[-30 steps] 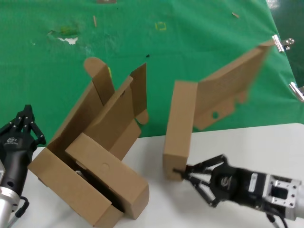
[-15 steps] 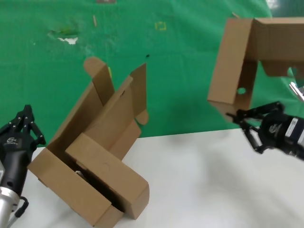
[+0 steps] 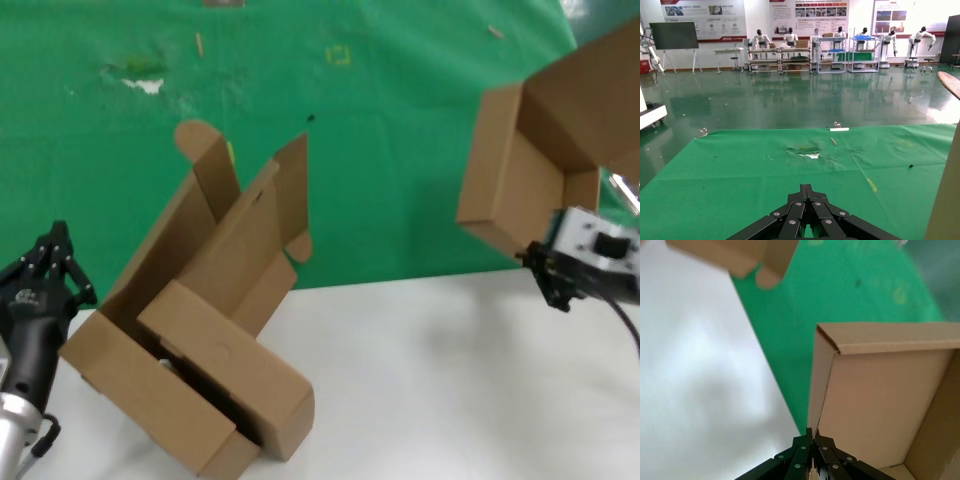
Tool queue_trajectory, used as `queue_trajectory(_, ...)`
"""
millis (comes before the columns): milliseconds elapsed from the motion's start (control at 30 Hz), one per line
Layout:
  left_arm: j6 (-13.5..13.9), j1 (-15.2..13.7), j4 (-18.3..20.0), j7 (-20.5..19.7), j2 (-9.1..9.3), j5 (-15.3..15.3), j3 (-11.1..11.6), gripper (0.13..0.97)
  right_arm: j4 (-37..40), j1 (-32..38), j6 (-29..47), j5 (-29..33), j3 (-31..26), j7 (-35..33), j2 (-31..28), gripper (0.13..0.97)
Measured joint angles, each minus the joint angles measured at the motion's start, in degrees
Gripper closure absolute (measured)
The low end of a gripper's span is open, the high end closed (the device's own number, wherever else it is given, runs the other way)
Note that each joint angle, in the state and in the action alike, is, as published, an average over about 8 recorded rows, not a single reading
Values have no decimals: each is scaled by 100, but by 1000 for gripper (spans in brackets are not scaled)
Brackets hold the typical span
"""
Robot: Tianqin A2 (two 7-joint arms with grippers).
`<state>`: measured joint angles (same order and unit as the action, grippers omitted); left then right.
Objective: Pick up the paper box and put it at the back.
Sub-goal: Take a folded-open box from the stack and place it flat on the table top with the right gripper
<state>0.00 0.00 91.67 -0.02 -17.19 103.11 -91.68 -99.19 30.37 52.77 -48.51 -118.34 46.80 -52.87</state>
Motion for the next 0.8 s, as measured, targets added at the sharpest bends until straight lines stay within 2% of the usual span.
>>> queue_trajectory(133, 0, 0, 0, 0, 0, 0, 0, 957, 314, 739, 577, 1024, -860, 628, 409, 957)
queue_trajectory(233, 0, 0, 0, 0, 0, 0, 0, 957, 568, 1003, 859, 1713, -1164, 819, 806, 957)
queue_trajectory(467, 0, 0, 0, 0, 0, 0, 0, 957, 1188, 1156, 1213, 2840, -1127, 560, 1848, 958)
queue_trajectory(800, 0, 0, 0, 0, 0, 0, 0, 957, 1997, 1308, 1470, 3517, -1113, -319, 2873, 958)
